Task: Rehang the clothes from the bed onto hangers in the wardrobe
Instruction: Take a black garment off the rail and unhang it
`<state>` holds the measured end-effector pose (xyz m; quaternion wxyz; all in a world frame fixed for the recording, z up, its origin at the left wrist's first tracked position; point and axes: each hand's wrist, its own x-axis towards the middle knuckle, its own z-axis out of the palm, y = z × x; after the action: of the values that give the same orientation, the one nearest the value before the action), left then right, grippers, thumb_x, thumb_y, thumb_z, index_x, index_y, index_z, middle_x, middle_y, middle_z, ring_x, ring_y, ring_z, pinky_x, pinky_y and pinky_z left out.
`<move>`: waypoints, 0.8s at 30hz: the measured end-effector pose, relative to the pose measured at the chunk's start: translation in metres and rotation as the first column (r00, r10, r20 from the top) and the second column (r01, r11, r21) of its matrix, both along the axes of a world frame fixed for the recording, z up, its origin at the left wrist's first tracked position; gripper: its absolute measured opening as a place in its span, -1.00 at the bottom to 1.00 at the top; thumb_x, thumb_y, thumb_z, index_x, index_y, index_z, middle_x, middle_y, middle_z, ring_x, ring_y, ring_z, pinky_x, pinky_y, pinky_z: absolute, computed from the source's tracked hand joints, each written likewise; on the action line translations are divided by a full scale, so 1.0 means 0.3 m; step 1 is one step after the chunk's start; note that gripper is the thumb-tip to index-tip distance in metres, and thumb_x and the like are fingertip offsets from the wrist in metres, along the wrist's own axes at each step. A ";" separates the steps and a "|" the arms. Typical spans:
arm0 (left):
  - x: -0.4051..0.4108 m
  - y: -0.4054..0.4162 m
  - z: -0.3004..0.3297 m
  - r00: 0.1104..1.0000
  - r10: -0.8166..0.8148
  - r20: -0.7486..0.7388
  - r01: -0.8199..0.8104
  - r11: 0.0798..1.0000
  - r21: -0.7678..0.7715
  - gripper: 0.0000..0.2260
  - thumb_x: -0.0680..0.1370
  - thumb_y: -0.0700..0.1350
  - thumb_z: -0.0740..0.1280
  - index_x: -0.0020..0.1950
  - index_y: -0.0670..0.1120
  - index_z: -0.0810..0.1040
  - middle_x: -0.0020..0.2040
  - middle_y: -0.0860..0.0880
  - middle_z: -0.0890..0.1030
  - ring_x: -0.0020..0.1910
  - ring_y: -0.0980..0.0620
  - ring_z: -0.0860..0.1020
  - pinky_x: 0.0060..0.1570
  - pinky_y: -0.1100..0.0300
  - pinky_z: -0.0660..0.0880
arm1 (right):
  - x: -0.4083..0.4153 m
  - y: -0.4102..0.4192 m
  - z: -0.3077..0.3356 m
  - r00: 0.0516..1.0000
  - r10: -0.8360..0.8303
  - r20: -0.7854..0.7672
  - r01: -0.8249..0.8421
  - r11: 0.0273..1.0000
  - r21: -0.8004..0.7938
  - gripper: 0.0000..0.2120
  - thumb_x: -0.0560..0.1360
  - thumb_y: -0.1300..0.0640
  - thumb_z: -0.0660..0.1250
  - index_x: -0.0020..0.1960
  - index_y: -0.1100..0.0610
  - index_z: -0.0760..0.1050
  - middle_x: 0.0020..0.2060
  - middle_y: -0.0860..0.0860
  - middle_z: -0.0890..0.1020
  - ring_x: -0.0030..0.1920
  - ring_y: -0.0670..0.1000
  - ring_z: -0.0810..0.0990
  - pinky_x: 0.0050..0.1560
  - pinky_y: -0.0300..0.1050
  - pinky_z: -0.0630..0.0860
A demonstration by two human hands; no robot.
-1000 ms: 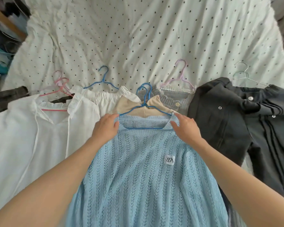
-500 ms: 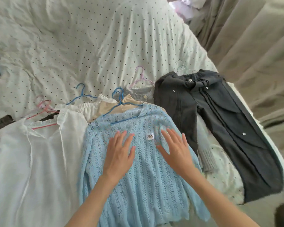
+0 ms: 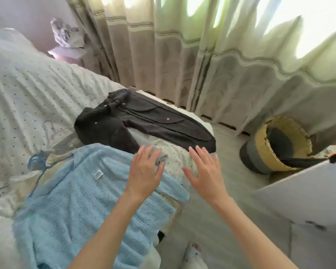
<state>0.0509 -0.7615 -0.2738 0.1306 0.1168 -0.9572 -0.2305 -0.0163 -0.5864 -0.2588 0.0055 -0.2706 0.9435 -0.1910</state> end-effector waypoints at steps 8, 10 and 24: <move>-0.273 0.637 0.137 0.891 -0.440 -0.110 0.438 0.898 -0.044 -0.59 0.51 0.04 0.14 0.22 -0.14 0.54 0.19 -0.20 0.55 0.26 -0.26 0.45 0.21 -0.15 0.41 | 0.005 0.660 0.126 0.917 -0.384 -0.109 0.383 0.923 -0.028 -0.45 0.55 -0.11 0.20 0.47 0.05 0.20 0.45 0.07 0.28 0.48 0.07 0.14 0.42 0.07 -0.16; -0.308 0.819 0.176 0.843 -0.523 -0.130 0.522 0.852 -0.045 -0.58 0.52 0.06 0.12 0.26 -0.14 0.51 0.23 -0.20 0.52 0.29 -0.25 0.42 0.24 -0.15 0.39 | 0.022 0.842 0.160 0.878 -0.463 -0.123 0.466 0.885 -0.008 -0.43 0.56 -0.12 0.16 0.50 0.02 0.12 0.48 0.03 0.20 0.50 0.02 0.05 0.42 0.03 -0.23; -0.406 1.883 0.323 0.398 -0.904 -0.156 0.903 0.416 -0.111 -0.59 0.59 0.08 0.09 0.37 -0.06 0.39 0.38 -0.13 0.40 0.43 -0.18 0.23 0.35 -0.09 0.21 | 0.243 1.775 0.343 0.424 -0.868 -0.258 0.903 0.426 0.049 -0.34 0.49 -0.24 -0.08 0.48 0.07 0.18 0.45 0.10 0.28 0.47 0.10 0.17 0.44 0.14 -0.03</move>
<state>-0.0708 -0.1967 -0.1767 0.0769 -0.4422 -0.8518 -0.2703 0.0565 -0.0540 -0.1559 -0.1635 0.2531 0.9521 -0.0519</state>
